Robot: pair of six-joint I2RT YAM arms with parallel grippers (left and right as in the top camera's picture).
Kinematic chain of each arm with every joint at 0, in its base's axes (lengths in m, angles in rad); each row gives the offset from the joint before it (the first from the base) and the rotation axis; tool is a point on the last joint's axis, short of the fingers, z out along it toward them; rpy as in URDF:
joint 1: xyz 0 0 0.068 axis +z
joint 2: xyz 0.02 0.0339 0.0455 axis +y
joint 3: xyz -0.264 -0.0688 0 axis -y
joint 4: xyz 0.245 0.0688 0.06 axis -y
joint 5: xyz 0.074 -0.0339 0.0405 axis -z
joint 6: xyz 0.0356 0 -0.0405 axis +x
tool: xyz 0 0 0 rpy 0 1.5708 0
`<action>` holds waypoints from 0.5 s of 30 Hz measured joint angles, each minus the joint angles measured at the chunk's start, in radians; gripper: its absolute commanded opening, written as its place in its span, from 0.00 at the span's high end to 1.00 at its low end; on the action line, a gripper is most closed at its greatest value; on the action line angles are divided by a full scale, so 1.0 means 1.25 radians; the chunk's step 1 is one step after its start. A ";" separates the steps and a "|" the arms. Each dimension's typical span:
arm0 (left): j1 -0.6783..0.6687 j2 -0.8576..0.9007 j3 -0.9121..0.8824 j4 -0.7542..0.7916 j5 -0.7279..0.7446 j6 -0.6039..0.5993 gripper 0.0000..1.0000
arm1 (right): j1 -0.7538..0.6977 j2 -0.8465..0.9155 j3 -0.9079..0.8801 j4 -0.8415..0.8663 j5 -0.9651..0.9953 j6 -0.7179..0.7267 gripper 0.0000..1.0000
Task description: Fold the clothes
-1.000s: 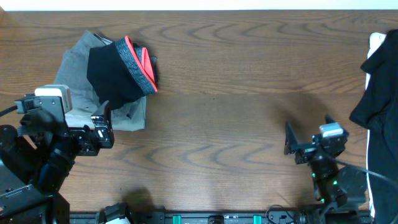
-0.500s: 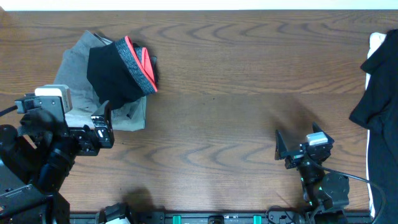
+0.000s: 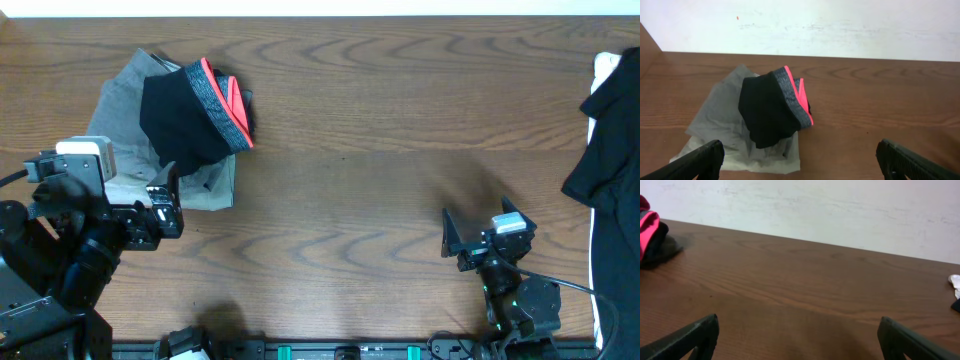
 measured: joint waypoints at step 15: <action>0.000 0.000 0.000 -0.006 -0.001 0.001 0.02 | 0.000 0.000 0.000 0.000 0.000 0.000 0.01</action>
